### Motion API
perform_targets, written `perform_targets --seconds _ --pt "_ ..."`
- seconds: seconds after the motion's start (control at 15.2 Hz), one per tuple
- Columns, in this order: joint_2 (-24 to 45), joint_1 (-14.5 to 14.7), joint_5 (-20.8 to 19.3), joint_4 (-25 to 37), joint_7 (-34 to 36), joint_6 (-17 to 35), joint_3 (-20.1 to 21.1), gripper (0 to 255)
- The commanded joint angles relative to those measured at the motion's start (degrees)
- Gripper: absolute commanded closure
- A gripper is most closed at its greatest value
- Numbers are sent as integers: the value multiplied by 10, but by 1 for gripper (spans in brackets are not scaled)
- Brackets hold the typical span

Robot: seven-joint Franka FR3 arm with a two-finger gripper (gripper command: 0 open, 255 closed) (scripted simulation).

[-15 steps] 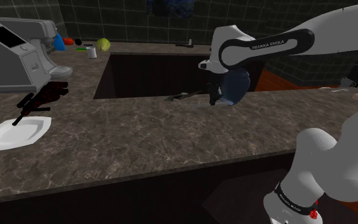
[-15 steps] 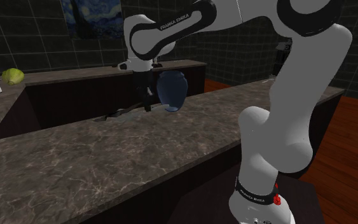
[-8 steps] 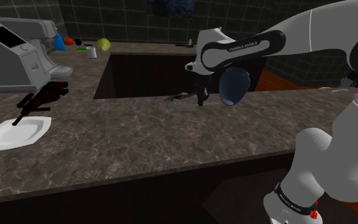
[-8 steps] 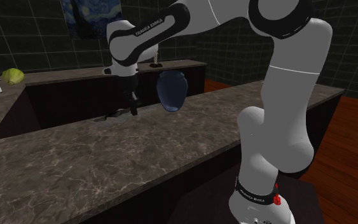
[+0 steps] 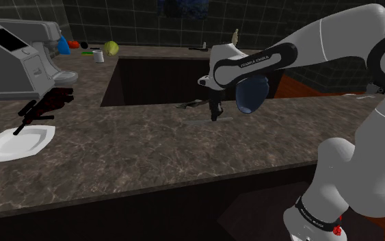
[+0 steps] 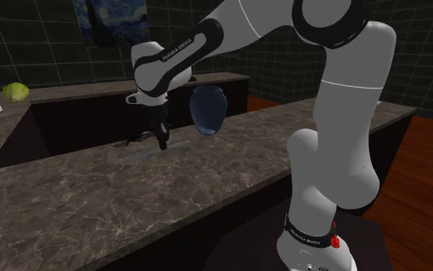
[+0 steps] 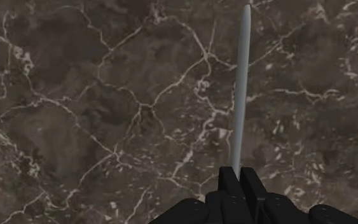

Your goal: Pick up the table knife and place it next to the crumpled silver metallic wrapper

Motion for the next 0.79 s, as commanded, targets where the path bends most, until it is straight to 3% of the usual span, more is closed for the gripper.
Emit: perform_targets --seconds 0.0,0.46,0.73 --pt "7 0 3 -9 -1 16 -1 255" --pt "38 -1 21 -38 -13 71 -4 255" --pt "38 -1 21 -38 -13 71 -3 255"
